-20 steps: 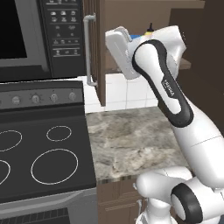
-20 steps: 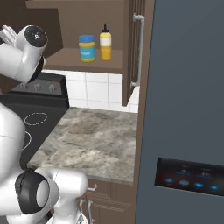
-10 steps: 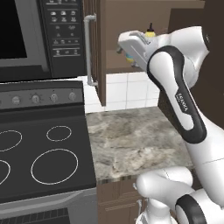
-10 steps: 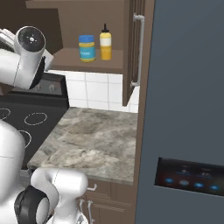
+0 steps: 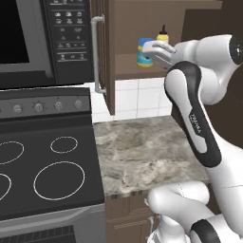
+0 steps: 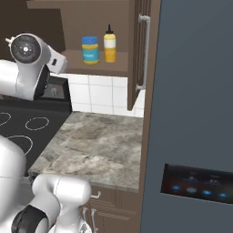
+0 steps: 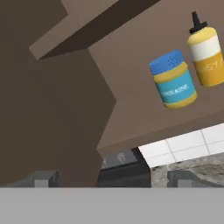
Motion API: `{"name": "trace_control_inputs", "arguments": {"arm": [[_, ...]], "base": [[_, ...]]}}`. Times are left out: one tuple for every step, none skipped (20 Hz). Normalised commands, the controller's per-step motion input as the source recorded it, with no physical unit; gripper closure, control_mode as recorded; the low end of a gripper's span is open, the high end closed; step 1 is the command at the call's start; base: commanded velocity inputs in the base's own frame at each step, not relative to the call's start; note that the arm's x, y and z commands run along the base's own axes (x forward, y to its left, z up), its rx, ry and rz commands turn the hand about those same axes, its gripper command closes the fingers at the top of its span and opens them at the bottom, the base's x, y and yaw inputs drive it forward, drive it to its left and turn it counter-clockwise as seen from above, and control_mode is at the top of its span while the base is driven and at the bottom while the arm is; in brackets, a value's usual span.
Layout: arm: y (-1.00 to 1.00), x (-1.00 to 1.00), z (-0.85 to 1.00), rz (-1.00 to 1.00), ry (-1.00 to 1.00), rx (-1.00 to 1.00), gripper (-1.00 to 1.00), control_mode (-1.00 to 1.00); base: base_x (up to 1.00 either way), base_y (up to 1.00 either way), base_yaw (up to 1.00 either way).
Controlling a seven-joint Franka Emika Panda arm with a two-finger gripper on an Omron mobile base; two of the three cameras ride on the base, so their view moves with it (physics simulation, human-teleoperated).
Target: Move the mustard and mayonnaise from the cabinet to the dining counter.
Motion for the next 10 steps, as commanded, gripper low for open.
{"name": "trace_control_inputs", "arguments": {"arm": [[-0.46, 0.25, 0.19, -0.27, 0.00, -0.14, -1.00, -1.00], [-0.39, 0.32, 0.16, -0.30, 0.00, -0.14, -1.00, -1.00], [-0.33, 0.36, 0.13, -0.33, 0.00, -0.16, -1.00, -1.00], [-0.34, 0.34, 0.14, -0.32, 0.00, -0.15, -1.00, -1.00], [-0.33, 0.33, 0.14, -0.32, 0.00, -0.15, -1.00, -1.00], [-0.34, 0.30, 0.14, -0.30, 0.00, -0.16, -1.00, -1.00], [-0.34, 0.26, 0.14, -0.29, 0.00, -0.17, -1.00, -1.00], [-0.35, 0.25, 0.13, -0.27, -0.01, -0.17, -1.00, -1.00], [-0.38, 0.22, 0.10, -0.27, -0.01, -0.18, -1.00, -1.00], [-0.39, 0.22, 0.07, -0.26, 0.00, -0.16, -1.00, -1.00]], "base": [[0.00, 0.00, 0.00], [0.00, 0.00, 0.00], [0.00, 0.00, 0.00], [0.00, 0.00, 0.00], [0.00, 0.00, 0.00], [0.00, 0.00, 0.00], [0.00, 0.00, 0.00], [0.00, 0.00, 0.00], [0.00, 0.00, 0.00], [0.00, 0.00, 0.00]]}}
